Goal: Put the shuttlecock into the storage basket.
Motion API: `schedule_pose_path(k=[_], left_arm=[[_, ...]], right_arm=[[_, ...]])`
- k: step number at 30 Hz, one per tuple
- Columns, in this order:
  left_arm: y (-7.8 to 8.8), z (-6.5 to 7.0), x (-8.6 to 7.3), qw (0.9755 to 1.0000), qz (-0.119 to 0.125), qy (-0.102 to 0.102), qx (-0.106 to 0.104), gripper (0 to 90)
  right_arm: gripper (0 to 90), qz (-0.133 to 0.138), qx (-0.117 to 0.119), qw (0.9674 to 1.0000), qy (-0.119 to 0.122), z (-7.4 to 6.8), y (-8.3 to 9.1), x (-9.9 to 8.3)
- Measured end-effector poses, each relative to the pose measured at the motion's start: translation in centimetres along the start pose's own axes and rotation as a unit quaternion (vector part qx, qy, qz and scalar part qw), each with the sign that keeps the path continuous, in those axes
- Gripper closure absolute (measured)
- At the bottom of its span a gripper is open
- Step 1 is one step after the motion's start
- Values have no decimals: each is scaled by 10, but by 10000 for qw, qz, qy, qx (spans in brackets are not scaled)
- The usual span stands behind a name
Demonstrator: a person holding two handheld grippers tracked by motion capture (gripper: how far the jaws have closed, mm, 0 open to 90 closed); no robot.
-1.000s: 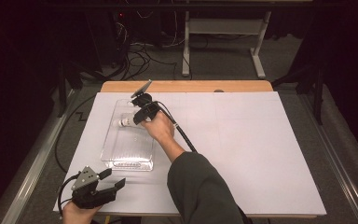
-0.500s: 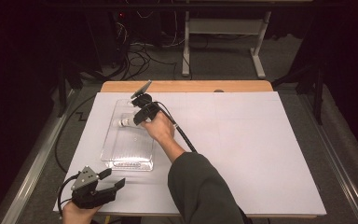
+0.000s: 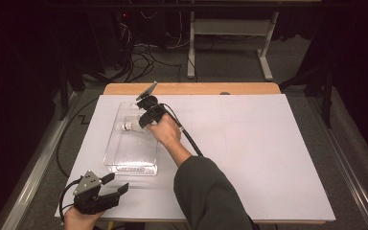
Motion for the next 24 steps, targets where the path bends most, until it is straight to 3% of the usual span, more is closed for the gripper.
schedule_pose_path(k=[15, 24], left_arm=[[0, 0, 0, 10000, -12, -8, 0, 340], [0, 0, 0, 10000, -27, -13, -2, 340]], right_arm=[[723, 10, -41, 10000, -28, 11, 9, -7], [814, -4, -65, 10000, -15, 11, 16, -9]])
Point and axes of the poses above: each handheld gripper's, and its own axes: y roughly backward along the jaws, x roughly out of its top, z roughly to its right, the point moved 7 cm from there along -y, roughly forward along the jaws
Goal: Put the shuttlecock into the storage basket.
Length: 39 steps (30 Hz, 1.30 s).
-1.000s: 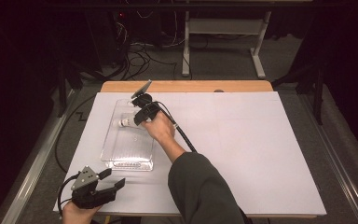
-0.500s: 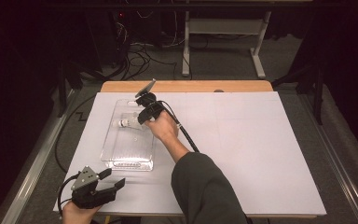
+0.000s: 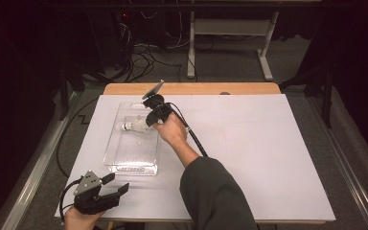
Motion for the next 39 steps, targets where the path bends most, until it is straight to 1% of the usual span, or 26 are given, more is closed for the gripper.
schedule_pose_path(k=[6, 10, 14, 15, 16, 19, 22, 23, 24, 26, 29, 30, 33, 39], left_arm=[[0, 0, 0, 10000, -21, -28, 5, 340], [0, 0, 0, 10000, 22, -4, 23, 339], [0, 0, 0, 10000, 2, -6, 25, 339], [0, 0, 0, 10000, 3, -4, 28, 339], [0, -1, 0, 10000, -8, -1, 24, 339], [0, 0, 0, 10000, -16, -3, 17, 339], [0, 0, 0, 10000, -21, -20, 19, 339], [0, 0, 0, 10000, -18, -21, 23, 339], [0, 0, 0, 10000, -2, -13, 25, 339], [0, -1, 0, 10000, 7, -1, 21, 339], [0, 0, 0, 10000, -36, -27, 15, 340], [0, 0, 0, 10000, -39, -32, 16, 339], [0, 0, 0, 10000, -39, -22, 13, 339], [0, 0, 0, 10000, -34, -24, 13, 339]], right_arm=[[882, -105, -14, 9999, 44, -2, -6, -2], [893, -154, -33, 9999, 35, -2, -13, -3], [892, -171, -53, 9998, 10, -1, -17, -3], [887, -147, -58, 9999, 28, 0, -17, -2], [879, -134, -67, 9999, -3, 1, -17, -2], [858, -162, -86, 9998, -2, 2, -17, -2], [793, -87, -141, 9999, 37, 2, -15, -1], [782, -81, -127, 9999, 5, 1, -14, -1], [779, -89, -125, 9999, -18, 0, -14, -1], [770, -64, -170, 9998, 29, 1, -13, -1], [763, -83, -235, 9997, 15, 4, -10, -1], [763, -68, -222, 9997, 4, 4, -9, -1], [751, -18, -288, 9996, 73, 5, -5, 0], [742, 69, -298, 9995, 7, 6, 2, 2]])
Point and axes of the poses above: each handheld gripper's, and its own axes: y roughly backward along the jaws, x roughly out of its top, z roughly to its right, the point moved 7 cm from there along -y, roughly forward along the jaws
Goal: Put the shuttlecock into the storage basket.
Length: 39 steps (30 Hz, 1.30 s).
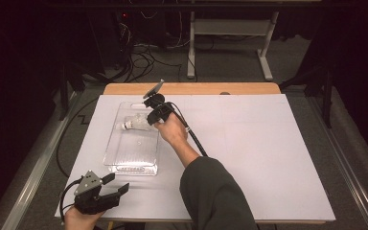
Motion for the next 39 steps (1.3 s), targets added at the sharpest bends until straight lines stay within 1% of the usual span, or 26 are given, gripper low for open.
schedule_pose_path(k=[2, 4, 5, 10, 11, 12, 16, 21, 23, 27, 29, 30, 35, 39], left_arm=[[0, 0, 0, 10000, -1, -1, 0, 339], [0, 0, 0, 10000, -1, -3, 0, 339], [0, 0, 0, 10000, -3, -4, -1, 339], [0, 0, 0, 10000, -7, -8, 3, 339], [0, 0, 0, 10000, -6, -8, 6, 339], [0, 0, 0, 10000, -4, -9, 6, 339], [0, 0, 0, 10000, -8, -3, 4, 339], [0, -1, 0, 10000, 25, 41, 6, 339], [1, -2, 0, 10000, 23, 61, 7, 338], [1, -2, 0, 10000, 25, 63, 13, 338], [0, -2, 0, 10000, 23, 61, 25, 338], [0, -2, 0, 10000, 36, 72, 17, 338], [0, -2, 0, 10000, 37, 75, 22, 338], [0, -3, 0, 10000, 22, 66, 18, 338]], right_arm=[[728, 58, -10, 10000, 41, 1, 2, 1], [720, 72, -6, 10000, 15, 1, 4, 1], [715, 88, -14, 9999, 63, 1, 5, 1], [701, 143, -6, 9999, 94, -1, 9, -1], [700, 190, 10, 9997, 126, 0, 9, -2], [697, 207, 31, 9997, 90, -1, 10, -2], [675, 312, 42, 9994, 135, 1, 16, -2], [663, 406, 127, 9991, 54, 3, 22, -5], [654, 441, 155, 9989, 81, 4, 23, -6], [647, 505, 140, 9986, 85, 5, 27, -8], [643, 642, 109, 9978, 124, 7, 29, -9], [633, 665, 88, 9976, 142, 8, 30, -10], [627, 695, 72, 9975, 78, 13, 35, -15], [626, 842, 55, 9964, 90, 16, 41, -17]])
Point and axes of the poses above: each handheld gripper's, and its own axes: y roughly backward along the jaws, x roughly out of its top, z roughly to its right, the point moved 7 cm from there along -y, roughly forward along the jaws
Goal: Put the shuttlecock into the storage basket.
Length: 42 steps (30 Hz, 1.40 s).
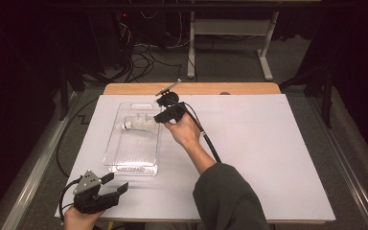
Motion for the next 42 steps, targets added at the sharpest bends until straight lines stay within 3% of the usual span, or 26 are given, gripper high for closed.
schedule_pose_path(k=[11, 22, 42], left_arm=[[0, -1, 0, 10000, 28, 56, 17, 338], [0, -2, 0, 10000, 26, 71, 22, 338], [1, -3, 0, 9999, 23, 85, 50, 338]], right_arm=[[619, 222, -31, 9997, -124, 15, 15, -14], [608, 238, -53, 9994, -232, 30, 23, -30], [572, 220, -67, 9991, -364, 46, 33, -51]])
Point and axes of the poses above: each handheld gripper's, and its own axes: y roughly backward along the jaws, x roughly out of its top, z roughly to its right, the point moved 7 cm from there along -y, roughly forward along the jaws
